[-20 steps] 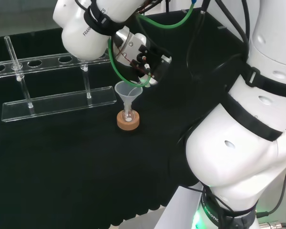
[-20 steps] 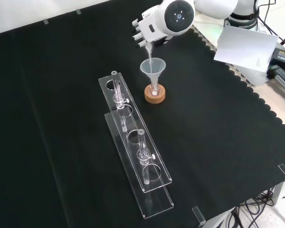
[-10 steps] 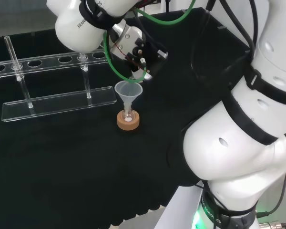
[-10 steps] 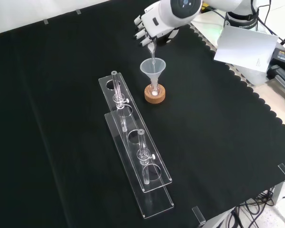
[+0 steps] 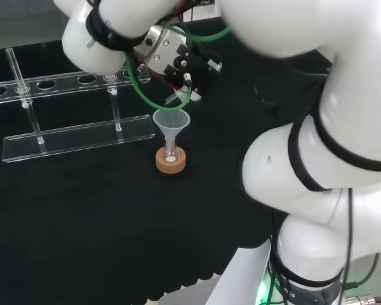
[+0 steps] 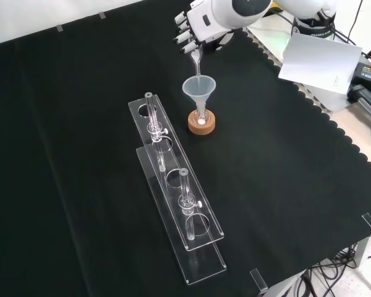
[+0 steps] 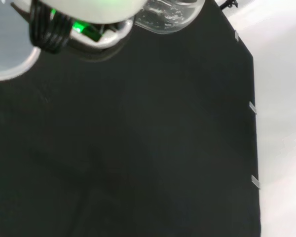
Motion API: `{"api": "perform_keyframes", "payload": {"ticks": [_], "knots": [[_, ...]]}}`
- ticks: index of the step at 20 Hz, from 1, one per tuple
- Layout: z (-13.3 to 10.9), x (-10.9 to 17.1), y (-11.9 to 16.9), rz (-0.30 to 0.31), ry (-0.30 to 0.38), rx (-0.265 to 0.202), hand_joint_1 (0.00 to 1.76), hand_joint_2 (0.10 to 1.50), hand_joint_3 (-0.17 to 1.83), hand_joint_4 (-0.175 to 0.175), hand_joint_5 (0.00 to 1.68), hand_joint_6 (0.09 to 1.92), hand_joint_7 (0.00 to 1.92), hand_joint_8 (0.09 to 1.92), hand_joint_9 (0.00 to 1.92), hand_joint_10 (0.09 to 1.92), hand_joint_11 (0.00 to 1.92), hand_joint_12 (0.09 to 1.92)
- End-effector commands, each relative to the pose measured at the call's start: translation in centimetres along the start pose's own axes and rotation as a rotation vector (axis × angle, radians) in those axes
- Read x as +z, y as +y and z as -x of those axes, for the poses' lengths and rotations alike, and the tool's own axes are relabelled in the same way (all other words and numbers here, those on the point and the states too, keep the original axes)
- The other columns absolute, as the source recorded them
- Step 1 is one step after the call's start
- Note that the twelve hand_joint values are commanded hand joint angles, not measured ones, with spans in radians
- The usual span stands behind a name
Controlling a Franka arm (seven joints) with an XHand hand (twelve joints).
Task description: Pour all the NaCl from the weighing funnel into the round-bottom flask.
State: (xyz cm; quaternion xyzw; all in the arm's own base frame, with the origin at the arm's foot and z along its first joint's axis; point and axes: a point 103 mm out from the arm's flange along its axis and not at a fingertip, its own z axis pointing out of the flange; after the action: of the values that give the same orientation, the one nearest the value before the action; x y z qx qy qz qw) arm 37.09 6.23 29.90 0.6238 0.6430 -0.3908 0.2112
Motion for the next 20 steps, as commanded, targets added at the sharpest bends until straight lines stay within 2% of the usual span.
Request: {"api": "perform_keyframes", "payload": {"ticks": [1,14,20], "knots": [[-1.6,3.5,0.9,-0.081,-0.064,-0.028,1.13,0.67,0.58,0.175,1.35,0.50,0.87,0.60,1.31,0.09,1.14,0.82],[-1.1,2.6,0.8,-0.050,-0.074,-0.015,1.13,0.67,0.58,0.175,1.35,0.51,0.87,0.60,1.31,0.09,1.13,0.82],[-1.3,2.2,0.8,-0.049,-0.103,-0.017,1.13,0.67,0.58,0.175,1.34,0.51,0.86,0.60,1.31,0.09,1.13,0.82]]}}
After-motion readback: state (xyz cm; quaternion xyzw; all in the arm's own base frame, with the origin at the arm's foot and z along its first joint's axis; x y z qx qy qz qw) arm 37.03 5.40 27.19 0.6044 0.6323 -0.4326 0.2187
